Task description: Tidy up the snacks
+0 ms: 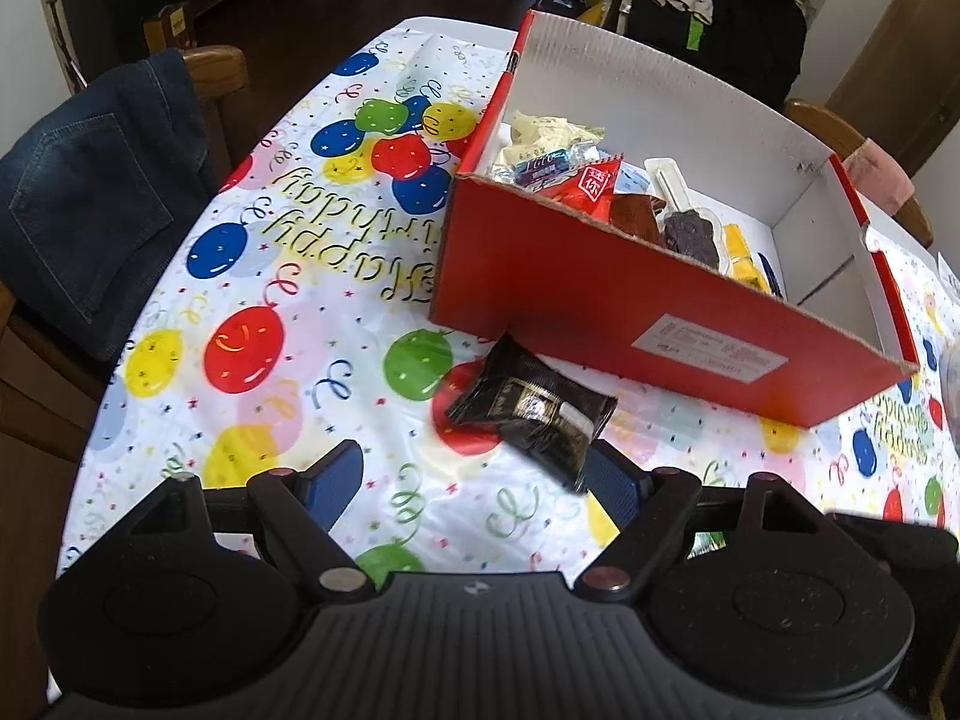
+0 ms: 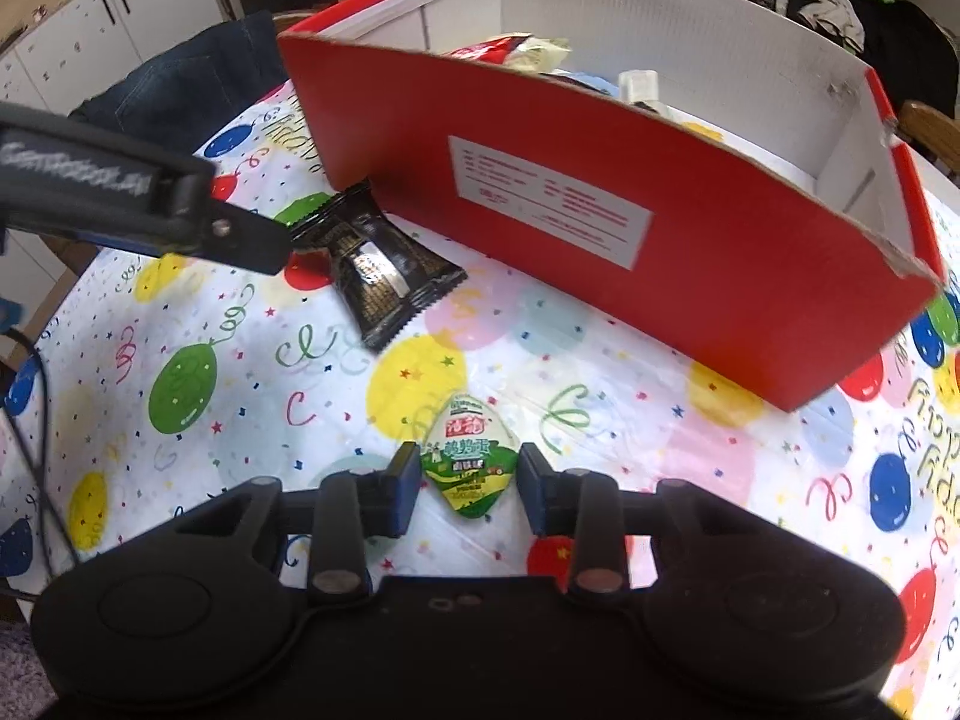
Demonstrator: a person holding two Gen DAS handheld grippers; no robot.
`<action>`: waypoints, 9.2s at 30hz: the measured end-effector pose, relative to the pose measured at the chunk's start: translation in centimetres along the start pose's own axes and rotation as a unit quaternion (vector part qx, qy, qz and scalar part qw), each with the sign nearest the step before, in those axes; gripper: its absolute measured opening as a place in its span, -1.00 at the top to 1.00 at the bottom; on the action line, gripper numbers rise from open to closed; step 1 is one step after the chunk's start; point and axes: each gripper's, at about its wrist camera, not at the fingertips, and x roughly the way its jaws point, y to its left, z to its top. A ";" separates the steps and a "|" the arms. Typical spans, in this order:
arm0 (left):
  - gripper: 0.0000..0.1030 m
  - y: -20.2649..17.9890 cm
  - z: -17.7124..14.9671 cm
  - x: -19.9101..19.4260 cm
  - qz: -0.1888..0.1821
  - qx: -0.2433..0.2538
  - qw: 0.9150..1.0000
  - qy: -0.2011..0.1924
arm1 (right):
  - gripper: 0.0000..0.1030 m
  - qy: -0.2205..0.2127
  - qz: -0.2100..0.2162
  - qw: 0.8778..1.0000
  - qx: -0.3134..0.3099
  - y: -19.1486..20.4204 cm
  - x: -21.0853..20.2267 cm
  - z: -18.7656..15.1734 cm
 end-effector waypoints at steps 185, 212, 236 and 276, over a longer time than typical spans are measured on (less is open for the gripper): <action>-0.47 -7.1 8.6 -7.2 -0.090 0.114 0.984 -0.105 | -0.99 -0.169 0.025 0.976 0.137 -9.0 -12.0 8.5; -0.97 -6.7 3.6 -11.0 -0.094 0.136 0.973 -0.162 | -1.00 -0.236 0.042 0.956 0.167 -8.1 -15.1 4.2; -0.97 -6.0 3.0 -12.4 -0.083 0.124 0.971 -0.187 | -1.00 -0.245 -0.009 0.959 0.143 -6.8 -16.2 3.3; -0.96 -6.9 2.7 -12.1 -0.076 0.136 0.971 -0.181 | -1.00 -0.235 0.007 0.961 0.148 -7.1 -15.5 2.8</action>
